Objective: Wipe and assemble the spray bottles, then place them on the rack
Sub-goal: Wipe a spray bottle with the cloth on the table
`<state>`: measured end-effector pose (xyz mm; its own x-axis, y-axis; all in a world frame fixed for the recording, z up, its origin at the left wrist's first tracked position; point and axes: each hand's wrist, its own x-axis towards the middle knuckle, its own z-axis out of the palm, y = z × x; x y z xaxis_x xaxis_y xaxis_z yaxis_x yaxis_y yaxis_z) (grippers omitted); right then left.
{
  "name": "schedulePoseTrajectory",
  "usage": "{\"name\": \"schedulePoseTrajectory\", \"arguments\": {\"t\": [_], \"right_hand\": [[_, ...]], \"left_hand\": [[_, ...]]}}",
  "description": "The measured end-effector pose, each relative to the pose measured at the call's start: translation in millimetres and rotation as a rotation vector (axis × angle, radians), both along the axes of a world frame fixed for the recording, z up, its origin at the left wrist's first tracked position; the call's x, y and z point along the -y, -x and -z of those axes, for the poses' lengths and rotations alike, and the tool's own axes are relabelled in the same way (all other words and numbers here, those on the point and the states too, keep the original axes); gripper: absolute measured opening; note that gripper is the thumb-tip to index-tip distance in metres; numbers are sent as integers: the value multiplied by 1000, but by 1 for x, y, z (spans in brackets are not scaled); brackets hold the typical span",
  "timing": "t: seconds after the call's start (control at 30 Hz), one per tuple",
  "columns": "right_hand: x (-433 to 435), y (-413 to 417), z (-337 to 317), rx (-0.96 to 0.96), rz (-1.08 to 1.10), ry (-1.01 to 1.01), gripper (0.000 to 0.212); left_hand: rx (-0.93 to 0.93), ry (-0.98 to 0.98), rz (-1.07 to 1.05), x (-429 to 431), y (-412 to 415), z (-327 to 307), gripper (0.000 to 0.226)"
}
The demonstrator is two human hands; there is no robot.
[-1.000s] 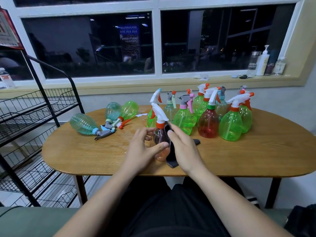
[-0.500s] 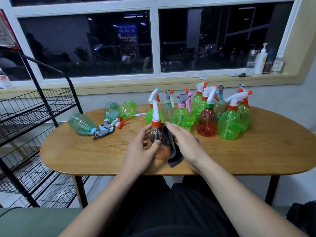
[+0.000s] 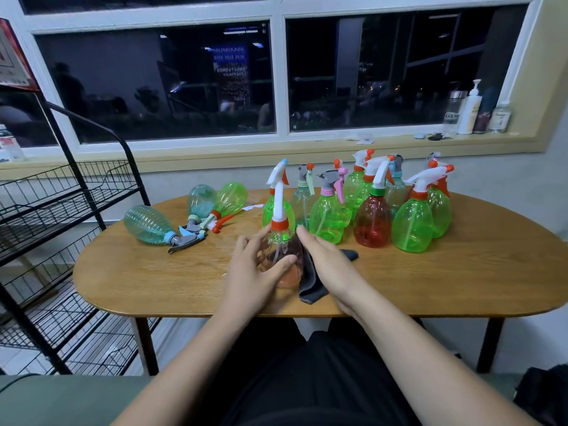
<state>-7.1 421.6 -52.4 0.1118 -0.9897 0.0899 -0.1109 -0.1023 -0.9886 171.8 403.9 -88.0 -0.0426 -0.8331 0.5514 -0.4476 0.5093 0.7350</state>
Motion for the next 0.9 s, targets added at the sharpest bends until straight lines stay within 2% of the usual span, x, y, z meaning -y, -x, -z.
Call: {"name": "schedulePoseTrajectory", "arguments": {"t": [0.13,0.3,0.4,0.5,0.57,0.67,0.73,0.77,0.9], "right_hand": [[-11,-5,-4,54,53,164,53],[-14,-7,17,-135,104,52,39],[-16,-7,4,-72,113,73,46],[-20,-11,-1,-33,110,226,69],[-21,-14,6,-104,86,256,62],[-21,-11,13,-184,73,143,47],[-18,-7,12,-204,76,37,50],[-16,-6,10,-197,84,12,52],[-13,-9,1,-74,89,46,29]], "left_hand": [[23,23,-1,-5,3,-2,71],[-22,-20,11,-7,3,-3,62],[-22,-35,22,-6,3,-4,60],[-14,-9,28,-5,4,-4,61],[-17,11,18,-4,3,-3,65],[-20,24,12,-2,1,-2,67],[-18,20,17,-2,2,-2,69],[-18,18,21,-3,2,-2,69],[3,27,-1,-4,3,-3,66]]}}
